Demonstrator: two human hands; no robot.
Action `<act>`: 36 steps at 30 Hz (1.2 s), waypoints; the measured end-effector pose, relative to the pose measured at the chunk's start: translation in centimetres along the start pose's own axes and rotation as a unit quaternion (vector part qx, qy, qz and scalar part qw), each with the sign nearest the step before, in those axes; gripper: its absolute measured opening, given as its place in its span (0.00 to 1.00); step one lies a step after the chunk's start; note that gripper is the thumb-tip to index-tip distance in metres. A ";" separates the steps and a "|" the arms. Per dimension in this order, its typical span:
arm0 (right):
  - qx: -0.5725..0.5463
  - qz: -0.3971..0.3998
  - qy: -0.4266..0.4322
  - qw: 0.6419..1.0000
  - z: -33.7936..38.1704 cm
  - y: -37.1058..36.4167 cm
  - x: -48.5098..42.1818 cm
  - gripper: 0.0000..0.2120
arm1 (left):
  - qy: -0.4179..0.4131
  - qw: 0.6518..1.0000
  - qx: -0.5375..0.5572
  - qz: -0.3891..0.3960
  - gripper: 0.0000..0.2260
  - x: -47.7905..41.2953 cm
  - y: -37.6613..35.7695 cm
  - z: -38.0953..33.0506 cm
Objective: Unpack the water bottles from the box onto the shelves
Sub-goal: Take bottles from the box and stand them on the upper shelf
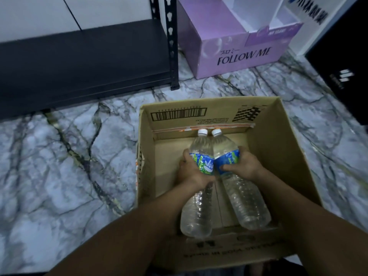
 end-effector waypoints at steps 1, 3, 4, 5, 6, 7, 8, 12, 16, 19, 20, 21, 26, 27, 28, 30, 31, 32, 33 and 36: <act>0.020 0.011 0.015 1.000 0.6 -0.4 -0.1 0.36 | 0.005 1.000 -0.004 -0.007 0.53 0.5 0.3 0.5; 0.050 0.033 0.041 0.997 1.6 -1.2 -0.3 0.37 | 0.008 1.000 -0.005 -0.028 0.53 1.4 0.9 1.3; 0.054 0.040 0.053 0.996 2.0 -1.5 -0.4 0.37 | 0.002 0.999 0.001 -0.039 0.53 1.8 1.2 1.6; 0.055 0.045 0.063 0.996 2.4 -1.7 -0.5 0.37 | -0.009 0.999 0.010 -0.047 0.52 2.2 1.6 1.8; 0.054 0.047 0.069 0.995 2.8 -1.9 -0.6 0.37 | -0.029 0.998 0.016 -0.050 0.52 2.6 2.0 1.8; 0.055 0.044 0.076 0.995 3.1 -1.9 -0.7 0.39 | -0.055 0.997 0.016 -0.049 0.52 3.0 2.4 1.6; 0.053 0.040 0.079 0.995 3.4 -1.8 -0.8 0.40 | -0.082 0.996 0.006 -0.043 0.52 3.3 2.8 1.2; 0.026 0.050 0.086 0.995 4.0 -0.8 -0.8 0.44 | -0.168 0.985 -0.036 -0.036 0.53 4.1 3.4 -0.1; 0.009 0.109 0.090 0.990 4.0 0.9 -0.4 0.30 | -0.172 0.983 0.026 -0.060 0.55 3.0 5.1 -1.3; -0.041 0.079 0.081 0.993 3.4 2.4 -0.2 0.26 | -0.177 0.981 0.034 -0.068 0.53 2.0 6.5 -2.0; -0.055 0.060 0.080 0.993 3.2 2.8 -0.2 0.26 | -0.186 0.980 0.028 -0.070 0.53 1.8 6.8 -2.2; -0.072 0.038 0.078 0.994 3.1 3.1 -0.3 0.27 | -0.194 0.978 0.023 -0.072 0.53 1.6 7.1 -2.4; -0.017 -0.097 0.102 0.990 4.7 4.2 -0.8 0.40 | -0.209 0.973 0.045 -0.093 0.53 -0.1 7.5 -3.7; -0.016 -0.121 0.112 0.986 5.2 4.3 -0.9 0.40 | -0.209 0.971 0.055 -0.099 0.54 -0.4 7.6 -4.2; -0.016 -0.141 0.119 0.983 5.7 4.4 -1.0 0.40 | -0.208 0.970 0.065 -0.106 0.54 -0.7 7.7 -4.7; -0.026 -0.180 0.137 0.974 6.6 4.7 -1.3 0.39 | -0.207 0.968 0.089 -0.113 0.54 -1.3 8.1 -6.1; -0.036 -0.200 0.143 0.969 7.2 5.0 -1.4 0.39 | -0.212 0.966 0.100 -0.112 0.54 -1.5 8.3 -7.0; -0.048 -0.217 0.143 0.964 8.0 5.5 -1.3 0.38 | -0.216 0.965 0.107 -0.107 0.54 -1.6 8.5 -8.0; -0.059 -0.233 0.142 0.960 8.9 6.1 -1.2 0.38 | -0.219 0.964 0.114 -0.104 0.53 -1.5 8.9 -9.0; -0.105 -0.267 0.144 0.947 11.6 8.4 -0.4 0.38 | -0.230 0.957 0.137 -0.111 0.54 -0.2 11.1 -12.3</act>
Point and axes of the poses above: each hand's wrist, its own x-axis away from the middle knuckle, its own y-axis out of the back of the hand, z = x × y, the point moved 3 cm from there along -x, towards the middle knuckle, and after that the axes turned 7 degrees about y, right-handed, at the moved point
